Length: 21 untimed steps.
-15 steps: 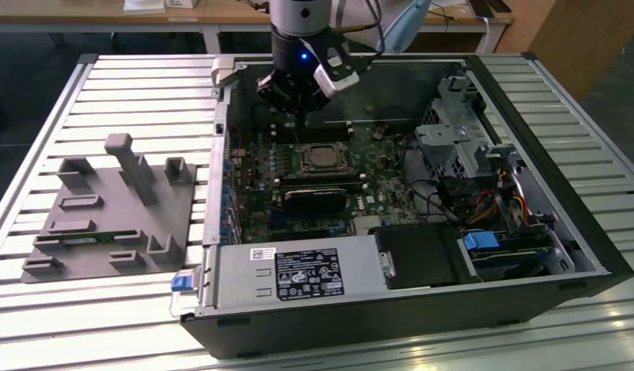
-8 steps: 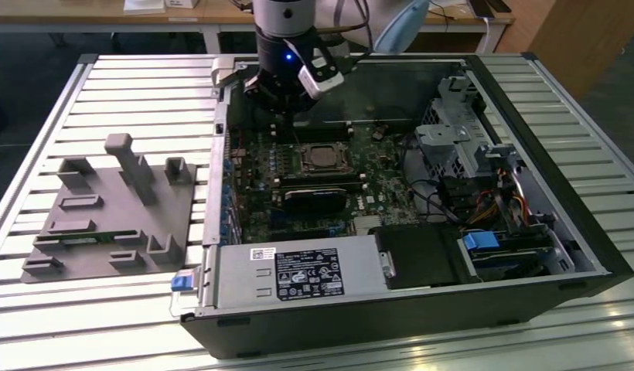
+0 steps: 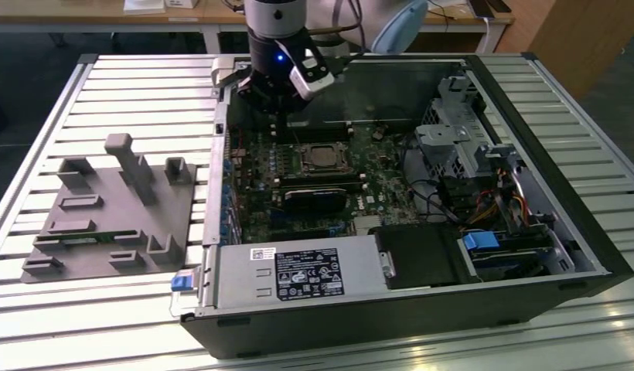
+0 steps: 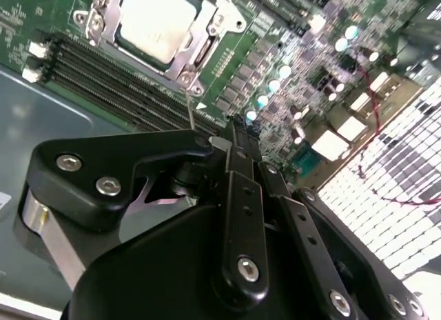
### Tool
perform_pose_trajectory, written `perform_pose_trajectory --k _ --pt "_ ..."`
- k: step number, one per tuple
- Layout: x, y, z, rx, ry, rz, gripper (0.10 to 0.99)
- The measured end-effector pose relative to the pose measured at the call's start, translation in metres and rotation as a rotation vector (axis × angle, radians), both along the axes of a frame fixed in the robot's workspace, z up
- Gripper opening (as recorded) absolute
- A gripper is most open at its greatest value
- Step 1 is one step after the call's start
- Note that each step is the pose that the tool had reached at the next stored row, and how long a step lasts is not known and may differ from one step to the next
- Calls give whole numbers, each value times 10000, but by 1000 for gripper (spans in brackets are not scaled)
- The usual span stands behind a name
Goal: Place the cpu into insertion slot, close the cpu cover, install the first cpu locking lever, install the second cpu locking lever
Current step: 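Install the first cpu locking lever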
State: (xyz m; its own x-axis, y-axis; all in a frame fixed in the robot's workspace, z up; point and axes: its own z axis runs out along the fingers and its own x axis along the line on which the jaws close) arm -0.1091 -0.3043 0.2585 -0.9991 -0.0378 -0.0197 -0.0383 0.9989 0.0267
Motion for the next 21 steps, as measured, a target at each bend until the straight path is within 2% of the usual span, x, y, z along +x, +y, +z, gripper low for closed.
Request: perform_pose_trajectory --k 4,7,14,21 --pt "0 80 -14 -1 0 -1 106" --pt "1 113 -24 0 0 -1 106" --pt "59 152 -31 0 0 -1 106" --pt "197 161 -40 0 0 -1 106"
